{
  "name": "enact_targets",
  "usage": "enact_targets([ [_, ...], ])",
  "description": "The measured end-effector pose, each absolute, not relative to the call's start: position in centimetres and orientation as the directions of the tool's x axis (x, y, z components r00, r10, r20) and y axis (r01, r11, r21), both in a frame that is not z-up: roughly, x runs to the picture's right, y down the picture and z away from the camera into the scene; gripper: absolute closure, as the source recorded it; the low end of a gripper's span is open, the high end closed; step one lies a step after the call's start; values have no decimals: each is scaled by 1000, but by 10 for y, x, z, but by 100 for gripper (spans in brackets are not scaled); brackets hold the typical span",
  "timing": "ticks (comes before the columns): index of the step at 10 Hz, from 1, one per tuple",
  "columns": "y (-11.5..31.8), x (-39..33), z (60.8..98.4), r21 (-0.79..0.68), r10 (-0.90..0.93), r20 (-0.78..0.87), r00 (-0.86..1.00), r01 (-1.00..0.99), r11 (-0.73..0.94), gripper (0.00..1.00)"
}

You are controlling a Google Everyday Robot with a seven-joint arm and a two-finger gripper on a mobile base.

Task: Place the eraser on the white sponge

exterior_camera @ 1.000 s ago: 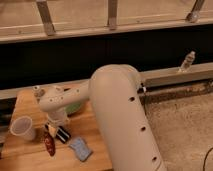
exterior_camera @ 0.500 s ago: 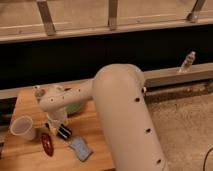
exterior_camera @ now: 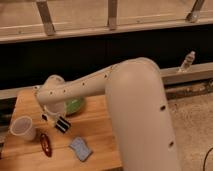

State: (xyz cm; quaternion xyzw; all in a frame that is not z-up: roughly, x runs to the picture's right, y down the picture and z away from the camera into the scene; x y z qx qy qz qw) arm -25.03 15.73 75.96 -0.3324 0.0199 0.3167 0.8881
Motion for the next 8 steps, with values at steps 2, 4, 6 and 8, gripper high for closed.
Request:
enact_targets([
  [2, 149, -221, 754, -546, 566, -265, 781, -605, 579, 100],
  [4, 154, -187, 758, -528, 588, -294, 754, -641, 557, 100],
  [6, 165, -153, 761, -518, 608, -329, 722, -677, 523, 100],
  [8, 181, -134, 762, -514, 612, -358, 705, -696, 501, 100],
])
